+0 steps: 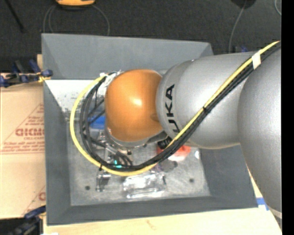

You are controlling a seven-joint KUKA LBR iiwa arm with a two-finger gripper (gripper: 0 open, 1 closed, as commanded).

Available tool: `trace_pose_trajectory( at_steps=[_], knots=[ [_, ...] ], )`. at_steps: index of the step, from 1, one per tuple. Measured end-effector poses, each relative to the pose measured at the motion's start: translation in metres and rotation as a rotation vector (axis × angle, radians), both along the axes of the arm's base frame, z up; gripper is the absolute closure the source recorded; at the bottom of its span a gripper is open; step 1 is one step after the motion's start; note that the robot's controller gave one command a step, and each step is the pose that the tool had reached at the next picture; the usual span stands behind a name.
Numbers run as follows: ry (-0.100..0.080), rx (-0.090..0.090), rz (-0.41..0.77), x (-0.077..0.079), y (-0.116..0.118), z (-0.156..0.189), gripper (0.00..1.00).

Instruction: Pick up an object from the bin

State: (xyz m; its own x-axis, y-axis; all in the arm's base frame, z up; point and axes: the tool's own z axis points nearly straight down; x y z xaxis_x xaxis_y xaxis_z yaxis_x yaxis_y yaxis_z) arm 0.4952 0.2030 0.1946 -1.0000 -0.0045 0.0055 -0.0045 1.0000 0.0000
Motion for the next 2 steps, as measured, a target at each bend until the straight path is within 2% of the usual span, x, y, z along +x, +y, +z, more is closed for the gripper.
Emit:
trace_pose_trajectory(
  at_steps=[1, 2],
  knots=[
    [-0.015, 0.005, 0.139, 0.086, -0.06, -0.123, 0.0],
    [-0.022, 0.008, 0.057, 0.074, -0.084, -0.119, 0.0]
  ],
)
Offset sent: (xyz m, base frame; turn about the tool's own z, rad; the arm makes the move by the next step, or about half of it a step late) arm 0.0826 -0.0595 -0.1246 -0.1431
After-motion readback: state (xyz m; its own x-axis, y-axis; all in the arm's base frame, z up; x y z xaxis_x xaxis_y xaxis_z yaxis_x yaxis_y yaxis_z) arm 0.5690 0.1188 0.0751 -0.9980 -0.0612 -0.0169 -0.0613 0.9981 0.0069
